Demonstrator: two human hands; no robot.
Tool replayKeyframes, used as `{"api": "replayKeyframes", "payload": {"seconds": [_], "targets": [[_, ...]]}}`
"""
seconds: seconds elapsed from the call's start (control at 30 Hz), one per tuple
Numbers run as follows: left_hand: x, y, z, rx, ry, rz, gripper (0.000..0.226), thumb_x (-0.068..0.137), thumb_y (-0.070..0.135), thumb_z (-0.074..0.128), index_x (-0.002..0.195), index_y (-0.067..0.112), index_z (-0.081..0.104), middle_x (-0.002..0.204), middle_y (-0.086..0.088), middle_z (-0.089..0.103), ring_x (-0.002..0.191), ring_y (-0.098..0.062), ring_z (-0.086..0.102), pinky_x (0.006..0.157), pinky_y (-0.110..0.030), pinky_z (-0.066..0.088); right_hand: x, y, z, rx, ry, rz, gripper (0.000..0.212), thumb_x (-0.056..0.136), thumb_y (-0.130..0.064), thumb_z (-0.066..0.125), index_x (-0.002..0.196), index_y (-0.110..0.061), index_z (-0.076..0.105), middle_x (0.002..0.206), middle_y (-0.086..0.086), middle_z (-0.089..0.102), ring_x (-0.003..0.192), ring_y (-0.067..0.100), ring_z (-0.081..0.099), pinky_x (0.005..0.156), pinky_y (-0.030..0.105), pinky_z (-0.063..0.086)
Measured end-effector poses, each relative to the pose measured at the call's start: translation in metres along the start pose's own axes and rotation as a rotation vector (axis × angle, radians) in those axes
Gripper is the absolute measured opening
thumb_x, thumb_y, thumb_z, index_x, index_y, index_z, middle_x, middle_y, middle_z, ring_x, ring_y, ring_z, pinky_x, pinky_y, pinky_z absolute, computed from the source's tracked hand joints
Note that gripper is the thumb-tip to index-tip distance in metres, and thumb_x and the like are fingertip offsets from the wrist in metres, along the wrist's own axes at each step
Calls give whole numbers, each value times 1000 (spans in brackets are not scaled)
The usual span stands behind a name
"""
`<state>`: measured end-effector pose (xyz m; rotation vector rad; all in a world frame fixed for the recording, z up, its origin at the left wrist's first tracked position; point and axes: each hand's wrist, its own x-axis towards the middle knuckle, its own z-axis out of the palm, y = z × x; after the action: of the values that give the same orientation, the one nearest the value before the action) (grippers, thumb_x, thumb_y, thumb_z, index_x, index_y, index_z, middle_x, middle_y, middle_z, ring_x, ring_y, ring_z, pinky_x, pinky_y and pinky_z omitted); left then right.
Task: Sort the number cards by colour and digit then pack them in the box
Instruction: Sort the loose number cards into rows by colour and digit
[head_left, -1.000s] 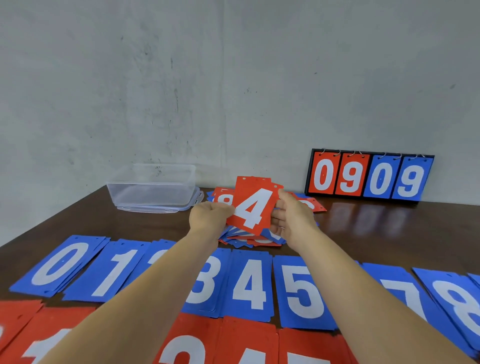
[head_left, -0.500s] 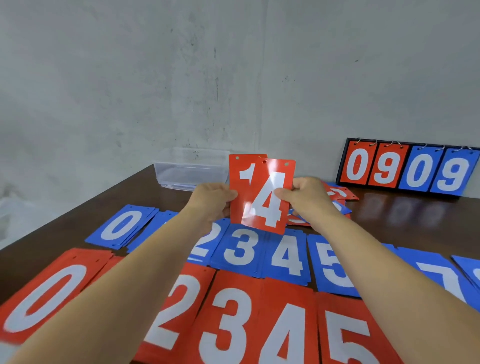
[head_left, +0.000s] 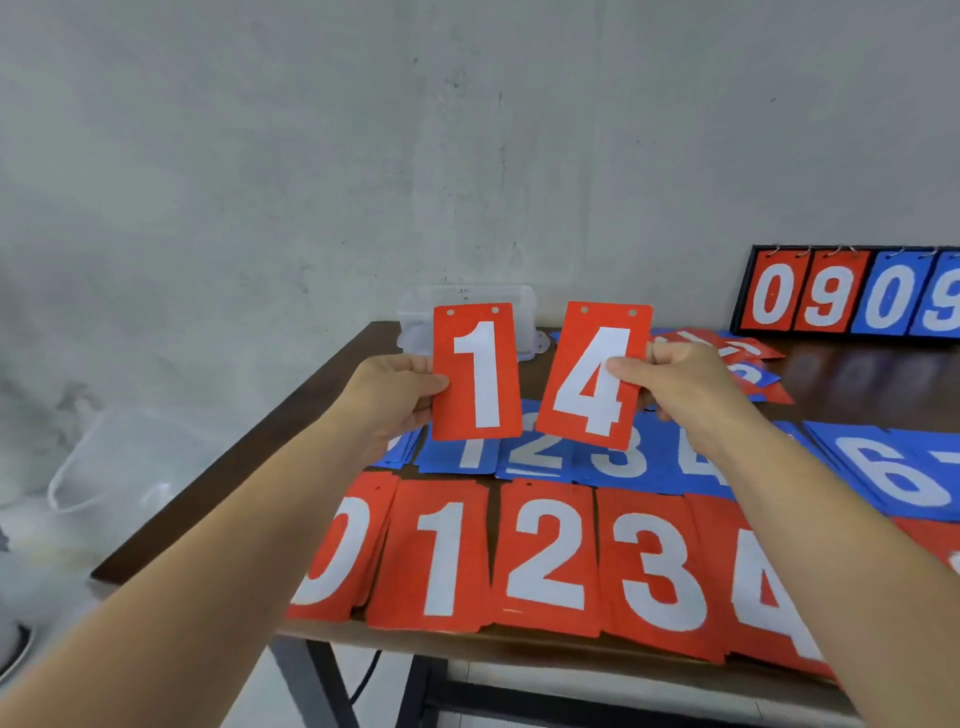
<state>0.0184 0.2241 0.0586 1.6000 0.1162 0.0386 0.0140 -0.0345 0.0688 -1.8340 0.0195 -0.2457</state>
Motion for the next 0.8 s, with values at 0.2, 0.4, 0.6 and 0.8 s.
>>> {"api": "replayKeyframes", "payload": {"seconds": [0.2, 0.4, 0.6, 0.8], "targets": [[-29, -11, -58, -28, -15, -41, 15, 94, 1, 55, 102, 5, 67, 95, -10, 74, 80, -16, 71, 64, -24, 58, -36, 3, 30, -22, 43, 79, 27, 89, -20, 67, 99, 5, 66, 76, 1, 69, 51, 1, 61, 42, 12, 39], [-56, -32, -98, 48, 38, -108, 14, 95, 12, 58, 105, 11, 68, 98, -6, 75, 91, -22, 72, 86, -40, 56, -72, 6, 49, -1, 12, 166, 10, 89, -20, 67, 84, -11, 68, 75, -3, 71, 50, -3, 64, 41, 11, 42], [-77, -50, -86, 107, 13, -84, 20, 89, 7, 66, 108, 11, 67, 98, -7, 74, 86, -22, 73, 75, -33, 59, -100, 15, 37, -72, 110, 224, 14, 87, -24, 69, 98, -15, 69, 88, 2, 73, 77, 14, 70, 58, 22, 46], [-83, -69, -57, 385, 51, 41, 35, 87, 14, 68, 121, 13, 60, 89, 1, 70, 83, -15, 67, 78, -33, 57, -119, 26, 7, -66, 163, 275, 17, 85, -19, 71, 100, -12, 68, 78, -4, 70, 68, 8, 67, 57, 21, 47]]}}
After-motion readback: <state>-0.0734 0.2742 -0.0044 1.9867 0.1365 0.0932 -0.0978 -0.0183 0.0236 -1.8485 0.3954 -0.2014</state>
